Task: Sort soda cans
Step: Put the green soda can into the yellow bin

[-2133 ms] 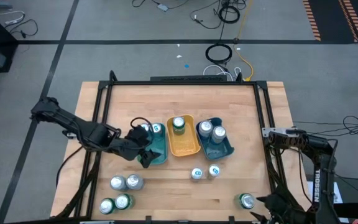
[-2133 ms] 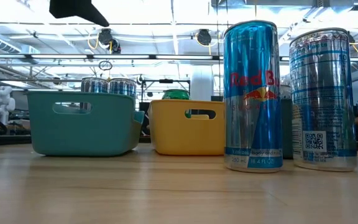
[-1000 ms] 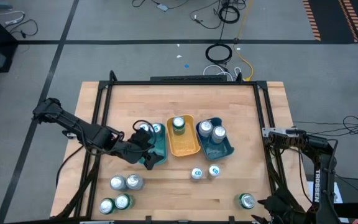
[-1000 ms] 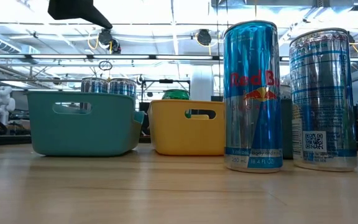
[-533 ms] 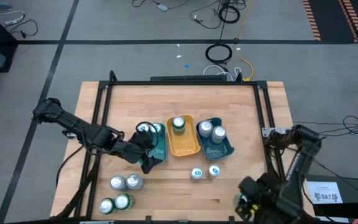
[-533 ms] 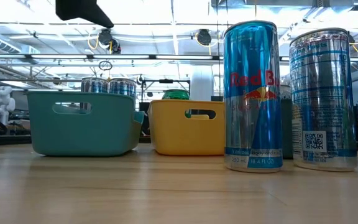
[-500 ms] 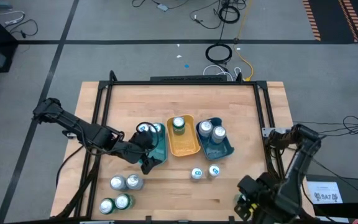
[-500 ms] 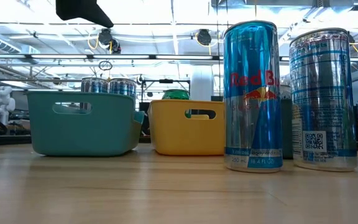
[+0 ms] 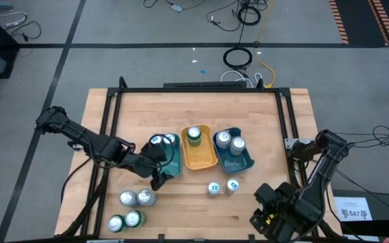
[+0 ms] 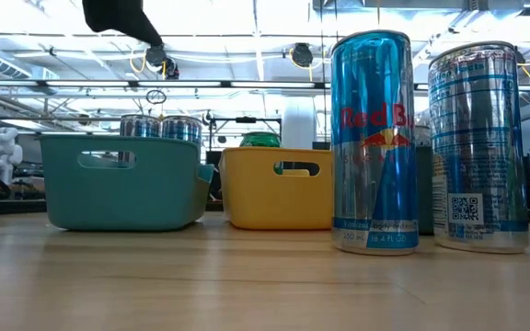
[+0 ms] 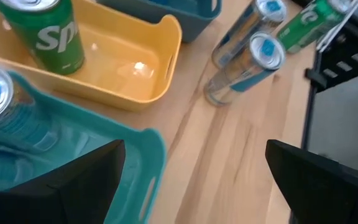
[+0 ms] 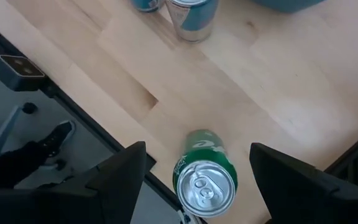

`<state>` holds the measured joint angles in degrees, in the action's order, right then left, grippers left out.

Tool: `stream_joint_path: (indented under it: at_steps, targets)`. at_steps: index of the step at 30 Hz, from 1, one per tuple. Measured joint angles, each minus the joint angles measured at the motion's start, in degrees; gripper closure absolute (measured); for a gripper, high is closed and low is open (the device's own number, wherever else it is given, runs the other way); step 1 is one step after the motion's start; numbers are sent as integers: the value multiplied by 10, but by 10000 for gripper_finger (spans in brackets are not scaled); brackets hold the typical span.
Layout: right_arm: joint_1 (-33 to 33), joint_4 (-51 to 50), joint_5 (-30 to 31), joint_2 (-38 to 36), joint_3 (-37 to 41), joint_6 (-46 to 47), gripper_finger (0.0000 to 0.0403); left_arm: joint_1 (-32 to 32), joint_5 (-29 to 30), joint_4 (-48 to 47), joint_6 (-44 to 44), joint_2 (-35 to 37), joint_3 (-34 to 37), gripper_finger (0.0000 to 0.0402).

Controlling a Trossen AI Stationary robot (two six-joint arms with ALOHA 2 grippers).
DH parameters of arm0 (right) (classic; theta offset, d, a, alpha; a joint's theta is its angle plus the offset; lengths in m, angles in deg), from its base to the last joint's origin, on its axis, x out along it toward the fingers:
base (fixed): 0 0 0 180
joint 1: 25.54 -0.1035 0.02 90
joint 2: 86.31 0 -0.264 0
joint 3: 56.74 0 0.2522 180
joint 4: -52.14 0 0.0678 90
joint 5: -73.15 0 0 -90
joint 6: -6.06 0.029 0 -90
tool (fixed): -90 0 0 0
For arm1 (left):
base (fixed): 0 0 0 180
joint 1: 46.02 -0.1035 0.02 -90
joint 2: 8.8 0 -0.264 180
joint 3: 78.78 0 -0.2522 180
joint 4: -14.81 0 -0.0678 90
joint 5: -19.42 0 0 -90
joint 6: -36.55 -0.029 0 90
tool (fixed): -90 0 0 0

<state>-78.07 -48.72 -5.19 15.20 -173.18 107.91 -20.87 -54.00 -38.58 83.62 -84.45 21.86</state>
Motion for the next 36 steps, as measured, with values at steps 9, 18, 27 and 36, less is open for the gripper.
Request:
stream_joint_path:
  at_steps: [9,18,27,36]
  targets:
    - [1,19,6,0,5,22,124,0,0,-19,0,0,0,6]
    - [9,45,32,0,5,-8,121,0,0,-19,0,0,0,6]
    - [23,23,2,0,5,-9,37,0,0,-19,0,0,0,6]
    - [22,85,2,1,5,2,21,0,1,-18,2,0,0,6]
